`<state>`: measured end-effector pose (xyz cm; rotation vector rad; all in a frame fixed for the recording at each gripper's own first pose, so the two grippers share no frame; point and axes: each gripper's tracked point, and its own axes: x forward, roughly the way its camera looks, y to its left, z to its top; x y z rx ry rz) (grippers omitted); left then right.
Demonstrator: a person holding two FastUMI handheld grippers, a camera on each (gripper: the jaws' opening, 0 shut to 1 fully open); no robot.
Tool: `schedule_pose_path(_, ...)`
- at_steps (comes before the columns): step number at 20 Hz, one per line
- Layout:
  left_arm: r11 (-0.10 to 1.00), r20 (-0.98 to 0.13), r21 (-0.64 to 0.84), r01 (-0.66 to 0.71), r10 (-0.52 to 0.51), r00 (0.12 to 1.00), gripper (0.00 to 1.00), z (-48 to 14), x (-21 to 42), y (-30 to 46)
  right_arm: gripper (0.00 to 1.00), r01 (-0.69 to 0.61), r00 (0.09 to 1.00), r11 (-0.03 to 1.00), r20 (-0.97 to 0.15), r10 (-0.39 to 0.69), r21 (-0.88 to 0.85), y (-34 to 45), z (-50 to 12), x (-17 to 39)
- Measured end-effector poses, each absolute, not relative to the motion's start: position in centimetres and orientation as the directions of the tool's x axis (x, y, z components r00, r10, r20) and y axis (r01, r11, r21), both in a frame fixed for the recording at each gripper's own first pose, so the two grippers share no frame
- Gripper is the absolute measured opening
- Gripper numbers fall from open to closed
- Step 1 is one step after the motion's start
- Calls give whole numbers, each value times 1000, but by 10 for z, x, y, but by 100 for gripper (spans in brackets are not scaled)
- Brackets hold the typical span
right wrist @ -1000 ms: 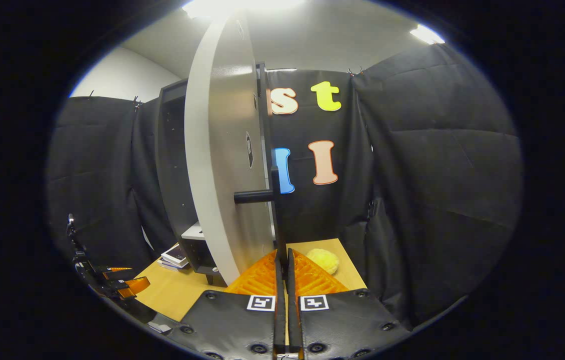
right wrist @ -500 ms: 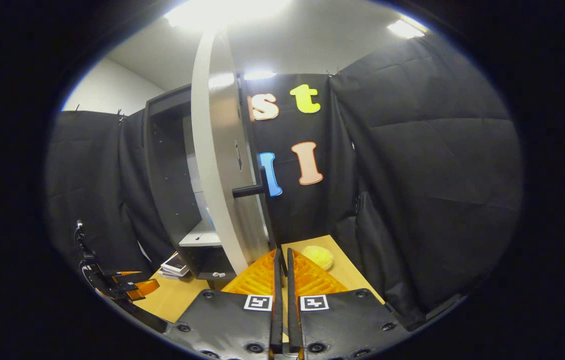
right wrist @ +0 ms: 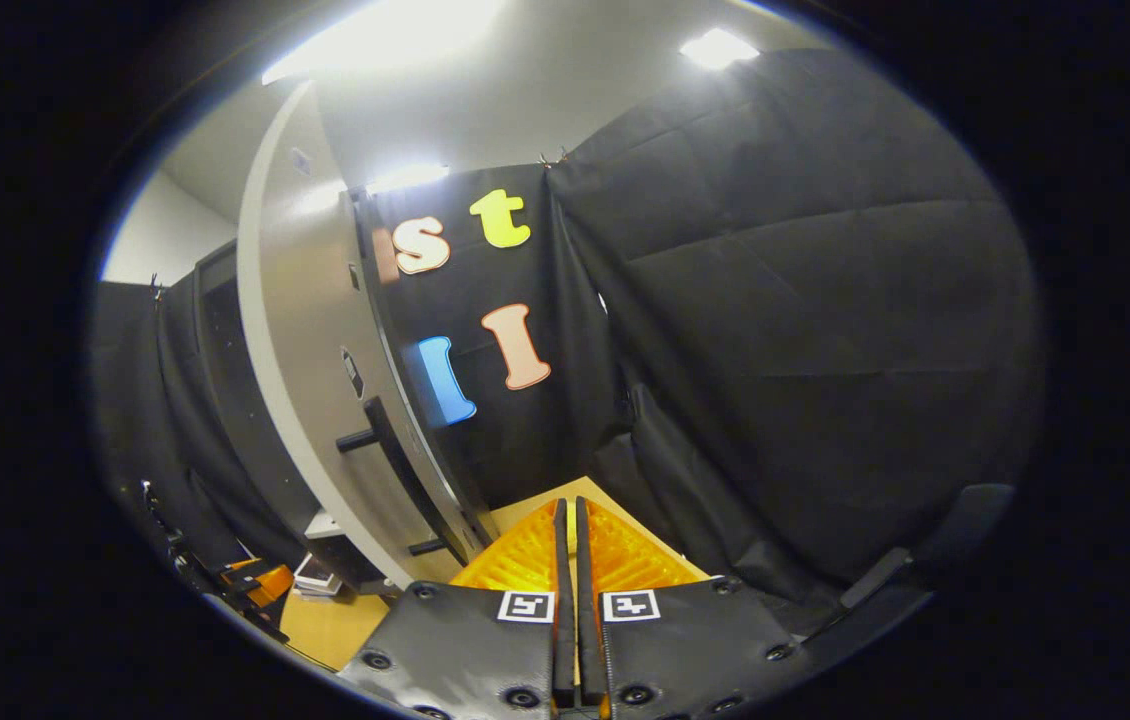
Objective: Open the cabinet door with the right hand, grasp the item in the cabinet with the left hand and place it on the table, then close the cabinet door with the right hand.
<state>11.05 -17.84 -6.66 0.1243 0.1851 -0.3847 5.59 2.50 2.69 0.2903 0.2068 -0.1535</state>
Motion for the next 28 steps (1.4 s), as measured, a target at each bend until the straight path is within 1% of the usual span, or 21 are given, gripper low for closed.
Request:
schedule_pose_path(2, 927, -195, 65, 368, -350, 916, 93, -57, 132, -187, 4, 206, 965, 947, -213, -155, 245, 10, 22, 83)
schedule_pose_path(3, 932, -187, 57, 358, -342, 921, 93, -51, 144, -191, 0, 222, 960, 948, -221, -171, 227, 2, 19, 98)
schedule_pose_path(4, 937, -177, 55, 346, -331, 927, 93, -45, 154, -192, 0, 225, 956, 949, -235, -172, 219, 2, 16, 106)
schedule_pose_path(5, 941, -160, 59, 334, -322, 933, 93, -36, 168, -194, 19, 210, 958, 954, -240, -157, 212, 4, 15, 117)
schedule_pose_path(6, 943, -151, 66, 327, -314, 937, 94, -31, 181, -197, 10, 207, 959, 957, -235, -159, 201, 2, 15, 127)
schedule_pose_path(7, 945, -144, 75, 318, -305, 941, 93, -25, 193, -200, 24, 188, 964, 963, -225, -143, 194, 3, 16, 138)
schedule_pose_path(8, 948, -138, 80, 308, -295, 945, 93, -21, 204, -202, 29, 176, 966, 967, -220, -134, 183, 5, 14, 148)
schedule_pose_path(11, 951, -137, 99, 292, -278, 951, 93, -15, 239, -212, 100, 161, 971, 978, -200, -134, 129, -2, 11, 182)
schedule_pose_path(18, 957, -135, 110, 267, -252, 958, 93, -24, 306, -250, 98, 156, 967, 988, -198, -157, -23, -34, 9, 230)
schedule_pose_path(20, 961, -135, 84, 264, -251, 958, 93, -30, 322, -263, 98, 172, 965, 984, -195, -178, -47, -44, 6, 237)
schedule_pose_path(22, 961, -128, 61, 268, -259, 957, 93, -35, 337, -272, 98, 153, 972, 987, -171, -159, -49, -44, 7, 243)
schedule_pose_path(24, 961, -126, 73, 266, -255, 959, 93, -38, 352, -278, 98, 130, 976, 991, -171, -134, -35, -44, 3, 247)
schedule_pose_path(26, 959, -135, 92, 269, -255, 957, 93, -44, 363, -288, 98, 137, 974, 990, -176, -140, -31, -52, 0, 251)
schedule_pose_path(28, 964, -148, 121, 238, -219, 964, 93, -51, 373, -290, 98, 146, 972, 988, -179, -151, -44, -59, -1, 256)
